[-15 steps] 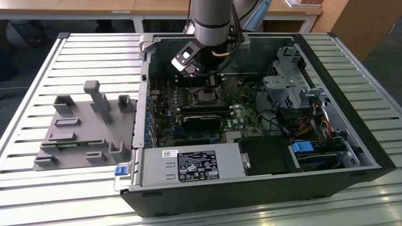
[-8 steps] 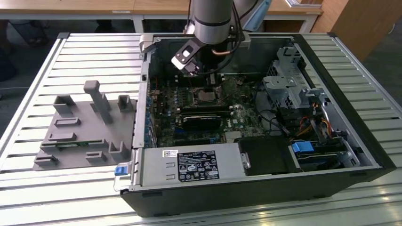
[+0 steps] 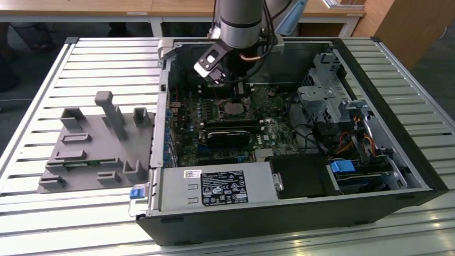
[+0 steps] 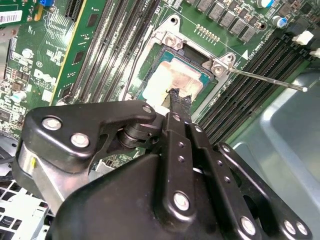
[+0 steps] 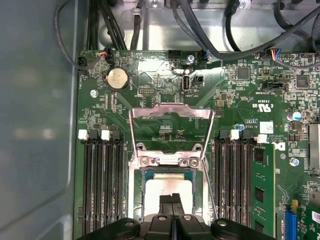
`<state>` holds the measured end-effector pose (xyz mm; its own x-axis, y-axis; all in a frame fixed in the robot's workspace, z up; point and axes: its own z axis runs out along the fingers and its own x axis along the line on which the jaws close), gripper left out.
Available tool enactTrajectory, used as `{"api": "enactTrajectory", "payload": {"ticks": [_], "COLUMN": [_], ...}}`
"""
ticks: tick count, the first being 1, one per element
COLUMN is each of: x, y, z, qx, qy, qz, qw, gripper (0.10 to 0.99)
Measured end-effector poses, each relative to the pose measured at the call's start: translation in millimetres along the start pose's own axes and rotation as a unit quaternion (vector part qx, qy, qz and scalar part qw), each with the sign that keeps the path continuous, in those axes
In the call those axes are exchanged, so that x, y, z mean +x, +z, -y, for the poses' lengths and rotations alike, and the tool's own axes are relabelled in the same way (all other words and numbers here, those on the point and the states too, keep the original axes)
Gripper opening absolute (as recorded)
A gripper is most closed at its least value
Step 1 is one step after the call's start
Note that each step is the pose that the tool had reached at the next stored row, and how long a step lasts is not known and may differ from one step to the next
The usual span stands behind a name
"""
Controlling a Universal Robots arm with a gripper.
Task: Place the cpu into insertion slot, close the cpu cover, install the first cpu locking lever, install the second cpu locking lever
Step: 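Close the cpu cover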
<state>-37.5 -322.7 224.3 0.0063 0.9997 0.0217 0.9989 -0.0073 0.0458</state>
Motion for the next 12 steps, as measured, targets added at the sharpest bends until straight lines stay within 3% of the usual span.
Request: {"api": "enactTrajectory", "payload": {"ticks": [8,12], "x": [0.2,0.4], "y": [-8.9,-18.3], "z": [-0.6,-1.0], "qx": [0.0036,0.0048], "qy": [0.000,0.000], "qz": [-0.0011,-0.0011], "qw": [1.0000,1.0000], "gripper": [0.106,0.106]}}
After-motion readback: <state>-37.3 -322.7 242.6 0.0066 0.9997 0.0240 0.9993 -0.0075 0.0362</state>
